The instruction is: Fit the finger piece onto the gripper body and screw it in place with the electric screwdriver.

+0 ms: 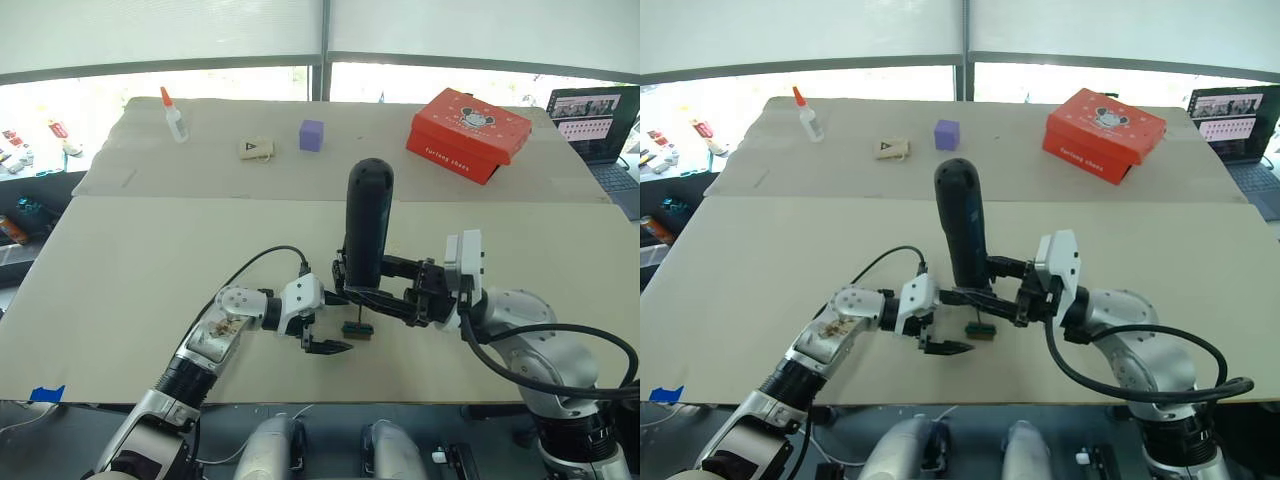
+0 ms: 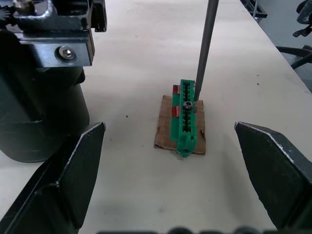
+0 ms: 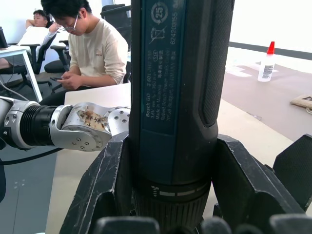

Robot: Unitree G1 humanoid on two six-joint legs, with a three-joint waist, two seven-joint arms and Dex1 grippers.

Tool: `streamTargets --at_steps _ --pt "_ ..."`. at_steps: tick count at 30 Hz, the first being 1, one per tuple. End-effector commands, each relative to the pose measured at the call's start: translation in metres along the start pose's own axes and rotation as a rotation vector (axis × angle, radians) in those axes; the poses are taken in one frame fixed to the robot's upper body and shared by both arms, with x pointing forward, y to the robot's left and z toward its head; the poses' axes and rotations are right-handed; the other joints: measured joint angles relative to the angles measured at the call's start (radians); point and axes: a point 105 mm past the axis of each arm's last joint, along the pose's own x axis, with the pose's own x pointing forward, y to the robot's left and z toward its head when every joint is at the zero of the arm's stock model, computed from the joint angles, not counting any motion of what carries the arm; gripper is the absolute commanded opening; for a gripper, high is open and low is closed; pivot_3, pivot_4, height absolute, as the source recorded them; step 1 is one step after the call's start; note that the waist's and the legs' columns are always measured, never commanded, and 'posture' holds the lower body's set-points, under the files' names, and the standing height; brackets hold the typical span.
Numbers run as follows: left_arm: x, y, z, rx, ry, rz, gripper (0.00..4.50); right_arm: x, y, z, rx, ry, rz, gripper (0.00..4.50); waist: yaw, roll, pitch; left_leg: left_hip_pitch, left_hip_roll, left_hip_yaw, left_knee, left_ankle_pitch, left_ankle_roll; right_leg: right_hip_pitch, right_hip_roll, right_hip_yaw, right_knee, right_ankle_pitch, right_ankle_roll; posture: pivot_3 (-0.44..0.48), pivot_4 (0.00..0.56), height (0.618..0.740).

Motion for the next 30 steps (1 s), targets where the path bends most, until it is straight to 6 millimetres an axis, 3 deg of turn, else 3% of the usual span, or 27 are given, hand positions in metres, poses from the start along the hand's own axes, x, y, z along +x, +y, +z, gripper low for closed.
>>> streamTargets --at_steps 1,30 --pt "-0.0013 0.0026 0.0101 0.03 -0.031 0.003 4.5 0.0045 0.0025 0.0193 -0.064 -0.061 0.017 1.92 0.0 0.0 0.0 0.0 0.0 0.0 0.0 0.0 0.0 0.0 0.0 0.0 0.0 0.0 0.0 0.0 0.15 0.74" --pt "-0.0021 0.0035 0.011 0.032 -0.032 0.006 4.5 0.0034 -0.0004 0.0121 -0.061 -0.027 0.01 1.92 0.0 0.0 0.0 0.0 0.0 0.0 0.0 0.0 0.0 0.0 0.0 0.0 0.0 0.0 0.0 0.0 0.15 0.74"
